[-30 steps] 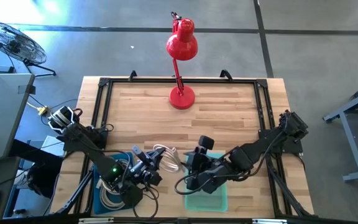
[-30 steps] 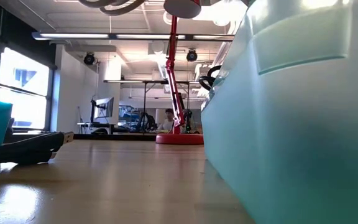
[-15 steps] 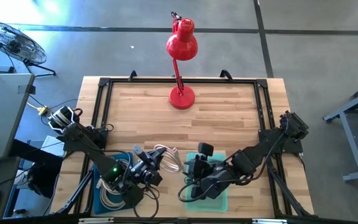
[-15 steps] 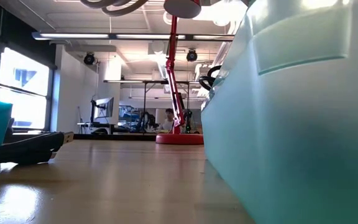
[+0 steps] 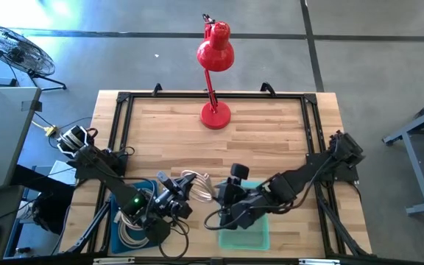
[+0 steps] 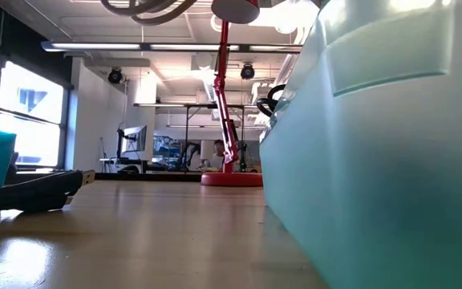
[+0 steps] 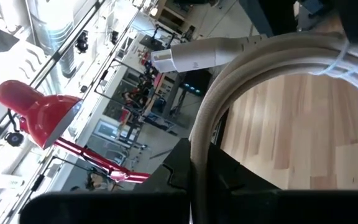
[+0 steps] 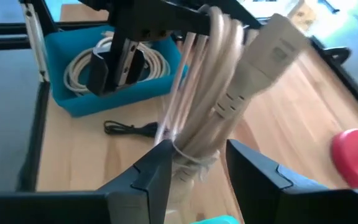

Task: Pick & Place USB Port
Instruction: Put the brown HDMI cable into the blue bin

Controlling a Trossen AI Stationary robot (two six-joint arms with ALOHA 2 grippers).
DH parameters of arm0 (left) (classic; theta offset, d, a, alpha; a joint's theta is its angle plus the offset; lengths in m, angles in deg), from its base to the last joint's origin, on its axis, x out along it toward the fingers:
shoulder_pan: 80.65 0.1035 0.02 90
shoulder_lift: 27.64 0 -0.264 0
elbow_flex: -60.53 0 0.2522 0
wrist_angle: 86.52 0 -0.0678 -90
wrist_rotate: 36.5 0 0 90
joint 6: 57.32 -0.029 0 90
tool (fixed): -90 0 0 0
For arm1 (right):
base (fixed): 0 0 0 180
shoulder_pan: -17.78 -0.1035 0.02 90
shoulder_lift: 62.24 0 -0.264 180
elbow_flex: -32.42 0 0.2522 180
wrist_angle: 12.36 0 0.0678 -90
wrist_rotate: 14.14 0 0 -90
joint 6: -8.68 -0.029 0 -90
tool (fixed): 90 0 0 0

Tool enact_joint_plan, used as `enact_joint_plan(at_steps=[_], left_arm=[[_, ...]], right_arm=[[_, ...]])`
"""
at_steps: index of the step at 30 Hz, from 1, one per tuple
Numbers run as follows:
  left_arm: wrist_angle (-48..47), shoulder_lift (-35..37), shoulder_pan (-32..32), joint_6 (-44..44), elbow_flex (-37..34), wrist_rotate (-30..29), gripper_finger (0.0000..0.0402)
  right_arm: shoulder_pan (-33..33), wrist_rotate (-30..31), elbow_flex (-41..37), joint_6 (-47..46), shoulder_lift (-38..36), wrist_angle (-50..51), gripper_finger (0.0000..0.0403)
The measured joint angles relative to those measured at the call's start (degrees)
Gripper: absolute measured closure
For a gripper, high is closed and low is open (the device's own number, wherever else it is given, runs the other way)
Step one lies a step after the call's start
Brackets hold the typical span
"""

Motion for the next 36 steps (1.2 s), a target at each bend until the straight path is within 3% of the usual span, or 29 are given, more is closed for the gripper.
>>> enact_joint_plan(at_steps=[9, 13, 18, 22, 26, 36], left_arm=[[-1.16, 0.0, -0.17, 0.27, -0.07, 1.03, 0.0392], [-1.24, 0.0, -0.09, 0.27, -0.07, 0.86, 0.0392], [-1.39, 0.0, -0.13, 0.27, -0.07, 1.1, 0.0392], [-2.04, 0.0, -0.1, 0.49, -0.07, 2.57, 0.0389], [-2.93, 0.0, 0.04, 1.17, -0.05, 3.27, 0.0356], [-6.79, 0.07, 0.04, 0.93, 0.05, 17.28, 0.031]], right_arm=[[2.41, -7.83, 0.01, 6.91, 2.68, -6.49, 0.0263], [3.44, -9.77, 0.01, 7.13, 2.73, -6.04, 0.0295], [3.84, -11.74, 0.01, 8.66, 2.73, -5.3, 0.0372], [3.76, -10.92, 0.01, 8.31, 2.75, -4.31, 0.0372], [3.76, -10.04, 0.01, 8.37, 2.82, -2.43, 0.0372], [1.67, -8.52, -0.03, 3.98, 2.95, 6.51, 0.0373]])
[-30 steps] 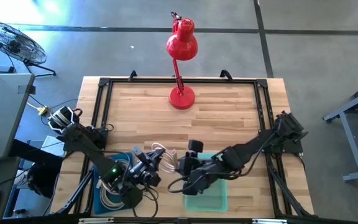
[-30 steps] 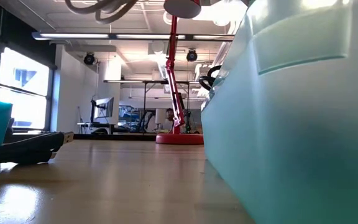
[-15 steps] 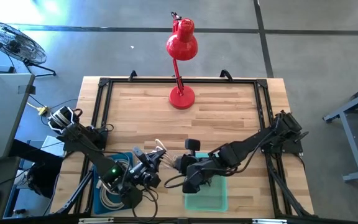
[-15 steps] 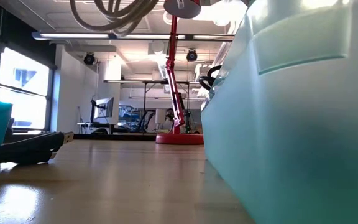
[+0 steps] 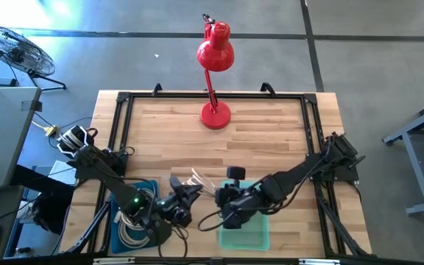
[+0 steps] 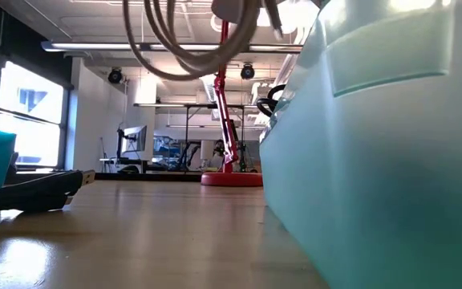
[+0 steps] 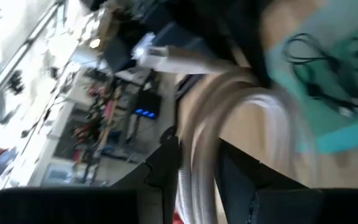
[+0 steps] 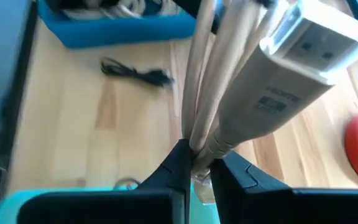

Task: Pick & Place USB Port
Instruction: Put the brown HDMI cable into the blue bin

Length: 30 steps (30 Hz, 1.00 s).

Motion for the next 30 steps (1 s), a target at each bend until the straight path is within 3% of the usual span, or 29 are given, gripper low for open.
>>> enact_joint_plan(at_steps=[5, 12, 24, 30], left_arm=[[-4.14, 0.0, 0.0, -0.16, 0.04, 6.91, 0.0299], [-10.33, 0.07, -0.07, 5.23, 0.08, 11.69, 0.0289], [-13.84, 0.0, -0.04, 8.01, -0.02, 12.37, 0.0289], [-14.21, 0.0, -0.07, 12.72, -0.02, 13.41, 0.0289]], right_arm=[[-1.53, 1.02, -0.07, -2.5, 0.0, 3.47, 0.0373], [-4.88, 3.95, 1.33, -1.37, -0.74, 3.59, 0.0373], [-12.06, 10.57, 2.45, -1.24, -4.28, 1.85, 0.0378], [-12.64, 10.92, 2.45, 0.96, -4.3, -0.76, 0.0378]])
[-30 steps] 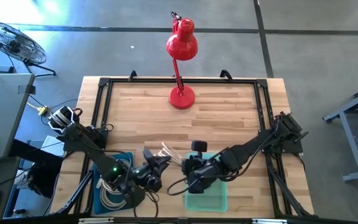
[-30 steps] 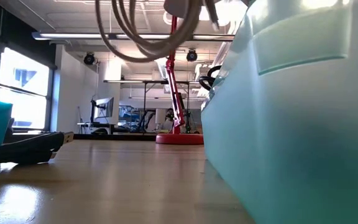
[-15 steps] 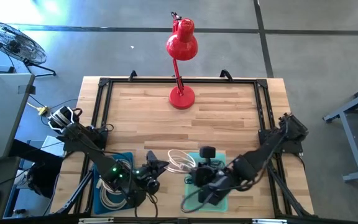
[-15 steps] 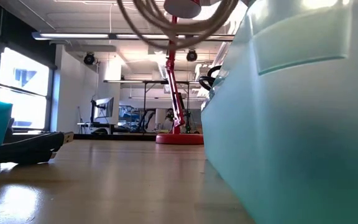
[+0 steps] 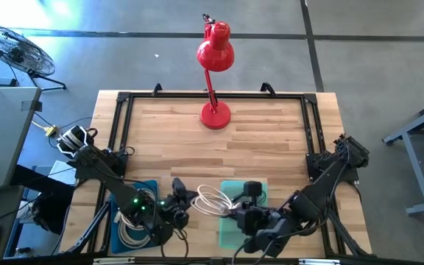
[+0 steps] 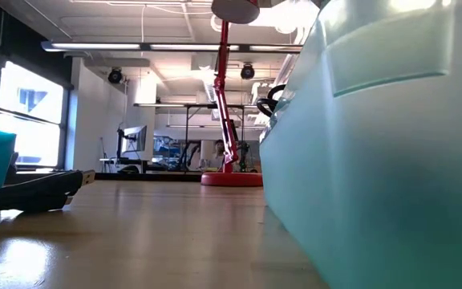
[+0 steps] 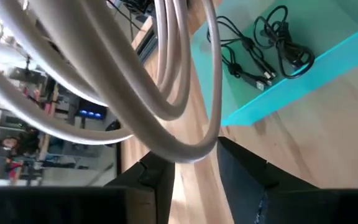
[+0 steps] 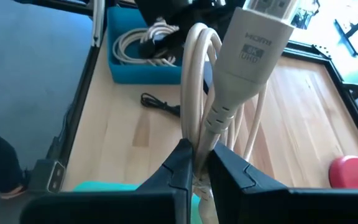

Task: Pick & Place USB Port
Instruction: Put the brown HDMI cable into the blue bin

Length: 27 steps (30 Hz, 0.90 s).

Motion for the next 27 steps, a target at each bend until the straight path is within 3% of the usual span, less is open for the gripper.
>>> enact_joint_plan(at_steps=[6, 10, 15, 27], left_arm=[[-1.16, -0.02, 0.02, 10.28, -0.02, -1.2, 0.0289], [-0.68, -0.04, 0.0, 13.05, -0.04, -5.14, 0.0289], [3.53, -0.06, 0.1, 14.93, -0.09, -5.83, 0.0289], [7.36, -0.09, 1.95, 13.36, -0.07, 0.62, 0.0289]], right_arm=[[0.02, -0.2, 0.0, 1.25, 0.0, -0.92, 0.0378], [0.02, -0.16, 0.0, 1.25, 0.0, -0.94, 0.0378], [0.0, -0.54, -0.01, 1.22, 0.0, -0.96, 0.0378], [0.02, -1.49, -0.07, 1.25, 0.0, -1.49, 0.0379]])
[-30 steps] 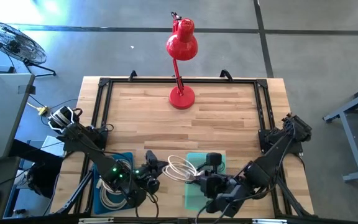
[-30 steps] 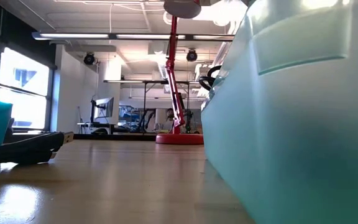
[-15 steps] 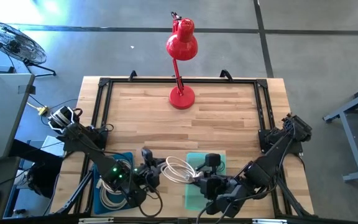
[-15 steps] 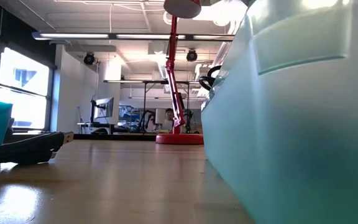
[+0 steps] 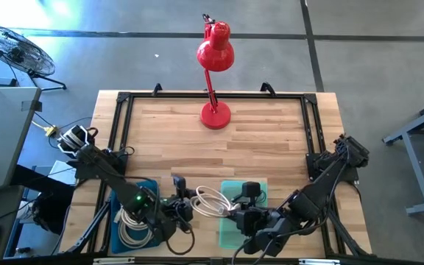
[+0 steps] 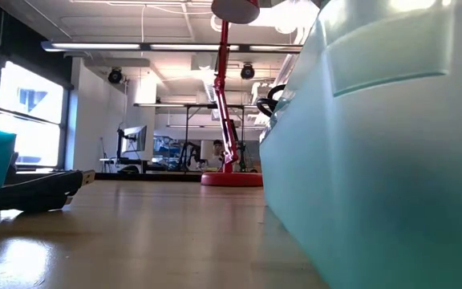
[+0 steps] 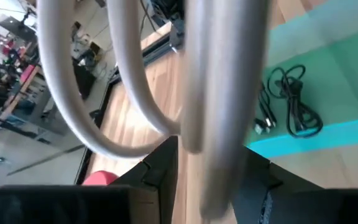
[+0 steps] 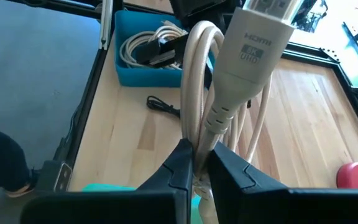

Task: Pick & Place USB Port
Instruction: Put the brown HDMI cable into the blue bin

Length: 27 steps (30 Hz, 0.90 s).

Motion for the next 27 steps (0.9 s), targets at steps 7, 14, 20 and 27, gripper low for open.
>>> enact_joint_plan(at_steps=[7, 14, 20, 27], left_arm=[[7.7, 0.0, 0.47, -8.22, -0.02, -1.0, 0.0289], [10.98, 0.0, 3.58, -12.4, -0.02, 5.61, 0.0301], [11.6, -1.49, 4.42, -14.62, -0.02, 5.84, 0.0385], [10.95, -1.92, 4.44, -14.92, -0.02, 4.51, 0.039]], right_arm=[[-0.17, -0.92, 0.0, 0.04, 0.0, -0.31, 0.0379], [-0.09, -1.66, 0.0, -0.02, 0.0, -0.69, 0.0382], [0.01, -3.95, -0.07, 0.04, 0.0, -0.72, 0.0378], [0.11, -9.77, -0.33, -0.06, 0.0, -1.35, 0.03]])
